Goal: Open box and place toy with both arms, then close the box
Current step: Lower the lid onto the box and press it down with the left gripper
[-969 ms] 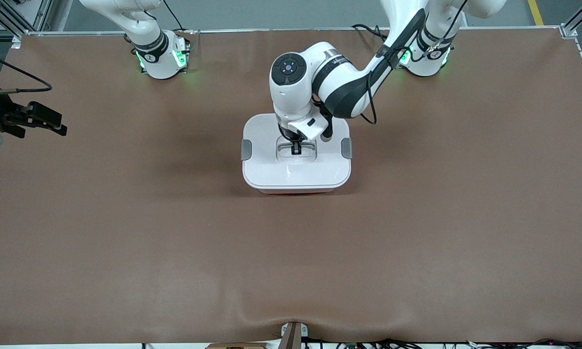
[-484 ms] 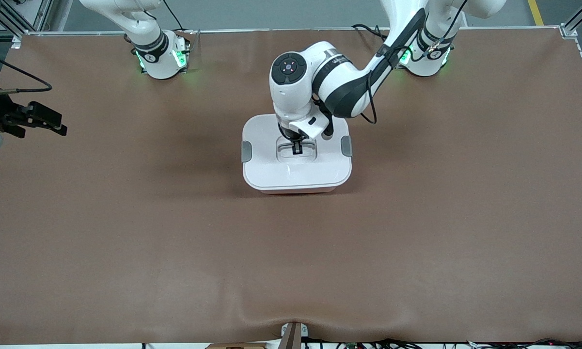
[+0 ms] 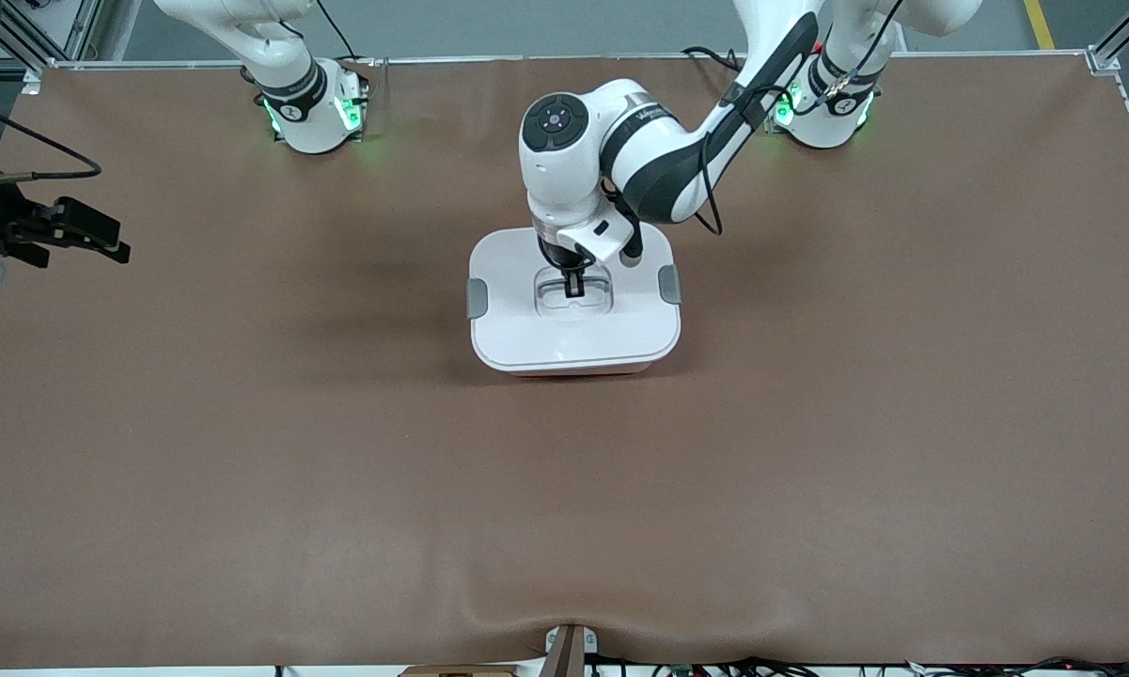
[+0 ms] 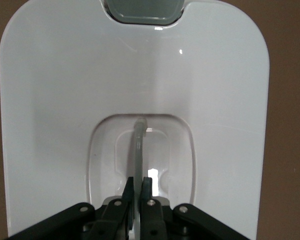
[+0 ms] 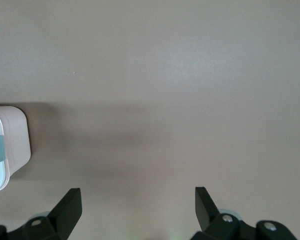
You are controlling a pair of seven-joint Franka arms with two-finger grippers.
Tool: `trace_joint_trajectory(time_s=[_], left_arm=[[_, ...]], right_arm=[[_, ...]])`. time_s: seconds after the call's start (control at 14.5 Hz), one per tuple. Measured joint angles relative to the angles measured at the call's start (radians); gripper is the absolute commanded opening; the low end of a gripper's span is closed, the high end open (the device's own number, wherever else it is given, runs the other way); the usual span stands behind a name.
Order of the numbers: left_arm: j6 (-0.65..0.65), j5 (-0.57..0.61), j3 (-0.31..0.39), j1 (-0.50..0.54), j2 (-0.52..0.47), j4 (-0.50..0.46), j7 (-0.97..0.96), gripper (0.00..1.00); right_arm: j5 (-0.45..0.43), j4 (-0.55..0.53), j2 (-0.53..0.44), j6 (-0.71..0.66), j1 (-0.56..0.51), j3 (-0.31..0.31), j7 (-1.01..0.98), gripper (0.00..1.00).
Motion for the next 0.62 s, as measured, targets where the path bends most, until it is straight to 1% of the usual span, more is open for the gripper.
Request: trace_joint_trajectory(time_s=[0.62], left_arm=[[0.056, 0.004, 0.001, 0.000, -0.016, -0.049, 0.000, 0.00]], right_arm=[[0.000, -0.002, 0.000, 0.000, 0.000, 0.000, 0.000, 1.00]])
